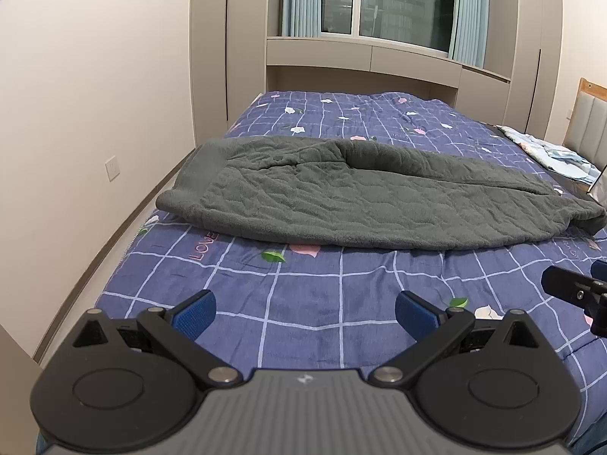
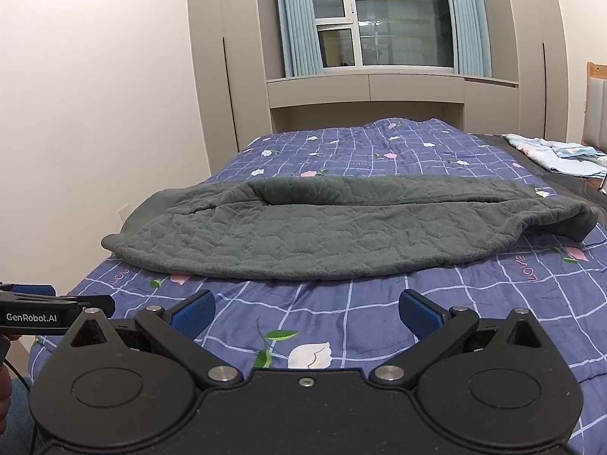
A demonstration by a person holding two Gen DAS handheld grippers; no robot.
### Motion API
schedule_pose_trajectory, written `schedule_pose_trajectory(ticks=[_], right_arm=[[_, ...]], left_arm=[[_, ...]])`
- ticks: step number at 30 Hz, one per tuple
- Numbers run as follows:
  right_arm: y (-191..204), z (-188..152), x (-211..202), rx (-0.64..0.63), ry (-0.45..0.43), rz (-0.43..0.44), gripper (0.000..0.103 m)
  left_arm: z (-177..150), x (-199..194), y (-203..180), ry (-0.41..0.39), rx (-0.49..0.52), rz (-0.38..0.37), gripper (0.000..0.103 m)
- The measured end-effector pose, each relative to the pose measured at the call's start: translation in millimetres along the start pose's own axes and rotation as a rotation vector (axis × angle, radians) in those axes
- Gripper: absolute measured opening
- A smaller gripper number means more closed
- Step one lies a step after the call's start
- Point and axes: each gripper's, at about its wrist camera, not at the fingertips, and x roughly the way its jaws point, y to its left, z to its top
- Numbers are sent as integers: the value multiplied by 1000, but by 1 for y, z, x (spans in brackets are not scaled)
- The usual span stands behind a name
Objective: Fold towel
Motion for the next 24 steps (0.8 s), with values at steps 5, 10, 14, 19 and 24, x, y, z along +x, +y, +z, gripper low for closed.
schedule_pose_trajectory(ticks=[5,10,14,19,24], right_arm=[[-1,-1,2,5,8,2,103],[-1,-1,6,12,21,3,103],[-1,-1,11,15,38,5,103],[-2,3,23,23,101,26,103],[-1,19,40,13,169,23,103]], left_arm=[[2,5,-1,13,3,3,102],[2,8,-1,29,5,3,103],[3,13,-2,49,5,1,102],[9,26,-1,106,-6,3,102],[25,40,-2,139,7,-9,102]])
